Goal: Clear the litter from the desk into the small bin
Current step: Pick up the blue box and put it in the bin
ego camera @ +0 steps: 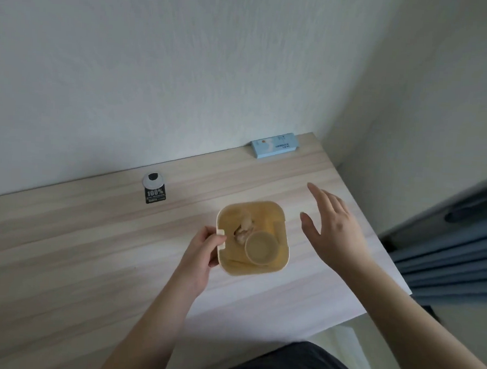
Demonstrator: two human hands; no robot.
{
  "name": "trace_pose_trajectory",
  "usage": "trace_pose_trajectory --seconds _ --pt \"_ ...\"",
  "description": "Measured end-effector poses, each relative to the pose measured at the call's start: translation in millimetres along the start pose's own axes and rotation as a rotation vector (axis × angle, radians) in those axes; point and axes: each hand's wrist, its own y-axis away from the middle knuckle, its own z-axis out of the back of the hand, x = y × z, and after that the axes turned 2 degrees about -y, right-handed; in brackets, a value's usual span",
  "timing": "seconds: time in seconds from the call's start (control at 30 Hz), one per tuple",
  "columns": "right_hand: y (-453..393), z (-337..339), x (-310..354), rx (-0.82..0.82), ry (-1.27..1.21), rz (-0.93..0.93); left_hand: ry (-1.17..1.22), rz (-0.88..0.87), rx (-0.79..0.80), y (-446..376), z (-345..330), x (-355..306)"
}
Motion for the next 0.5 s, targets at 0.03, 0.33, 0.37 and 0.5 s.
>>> trace_pose_trajectory --seconds 0.03,0.33,0.37,0.5 --pt "-2 2 -4 -0.010 -0.003 -0.008 0.015 0.011 0.003 -1 -2 2" --pt "-39 2 -71 0.001 -0.063 -0.024 0.178 0.104 -0.014 -26 -35 13" --pt "-46 2 -81 0.016 -0.060 -0.018 0.147 0.096 -0.020 -29 -45 12" --pt "-73 1 -124 0.086 -0.071 0.023 0.109 0.045 -0.087 -43 -89 12"
